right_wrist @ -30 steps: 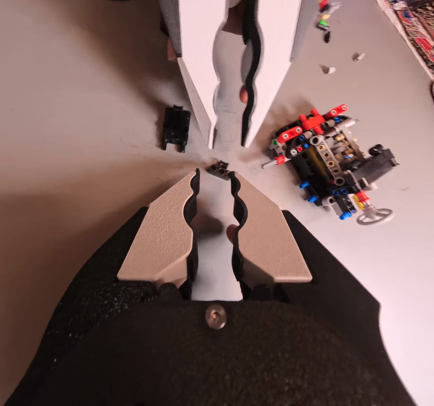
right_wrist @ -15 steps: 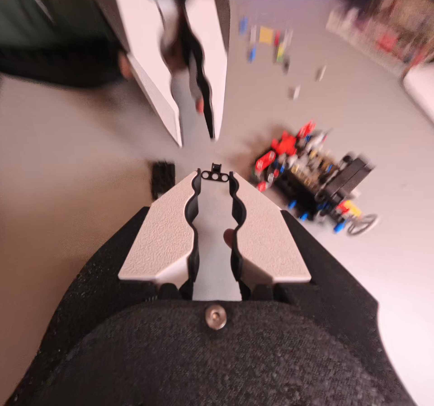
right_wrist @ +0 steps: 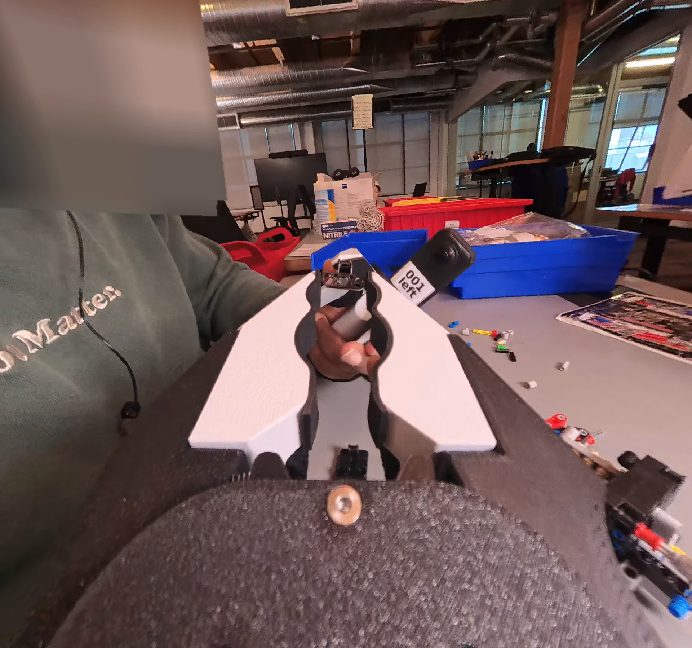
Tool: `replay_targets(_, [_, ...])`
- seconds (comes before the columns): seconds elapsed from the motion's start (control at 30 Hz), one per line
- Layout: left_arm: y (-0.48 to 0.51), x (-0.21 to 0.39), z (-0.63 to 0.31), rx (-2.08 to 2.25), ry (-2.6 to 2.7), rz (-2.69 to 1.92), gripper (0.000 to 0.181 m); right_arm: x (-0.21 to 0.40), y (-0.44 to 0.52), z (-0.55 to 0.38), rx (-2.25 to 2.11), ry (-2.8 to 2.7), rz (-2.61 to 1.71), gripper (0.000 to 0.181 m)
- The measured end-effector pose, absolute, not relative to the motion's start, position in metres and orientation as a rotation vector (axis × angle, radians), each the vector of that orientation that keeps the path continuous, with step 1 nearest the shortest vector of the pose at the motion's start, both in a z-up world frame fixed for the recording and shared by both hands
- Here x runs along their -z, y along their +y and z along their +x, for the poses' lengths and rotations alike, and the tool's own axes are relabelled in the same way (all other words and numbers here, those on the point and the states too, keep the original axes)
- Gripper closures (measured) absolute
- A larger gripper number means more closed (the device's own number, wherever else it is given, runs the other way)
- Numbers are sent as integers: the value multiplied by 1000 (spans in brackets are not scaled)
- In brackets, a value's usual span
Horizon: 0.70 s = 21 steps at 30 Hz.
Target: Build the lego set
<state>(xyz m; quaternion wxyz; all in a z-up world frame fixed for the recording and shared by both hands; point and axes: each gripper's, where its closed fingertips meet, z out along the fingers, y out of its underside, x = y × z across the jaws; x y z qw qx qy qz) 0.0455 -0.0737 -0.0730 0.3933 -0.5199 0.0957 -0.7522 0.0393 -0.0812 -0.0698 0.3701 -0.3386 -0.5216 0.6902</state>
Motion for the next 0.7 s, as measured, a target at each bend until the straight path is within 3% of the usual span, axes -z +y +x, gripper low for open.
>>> replay_targets(0.7, [-58, 99, 43, 1815, 139, -1500, 168, 104, -62, 32, -1069, -1559, -781, 159])
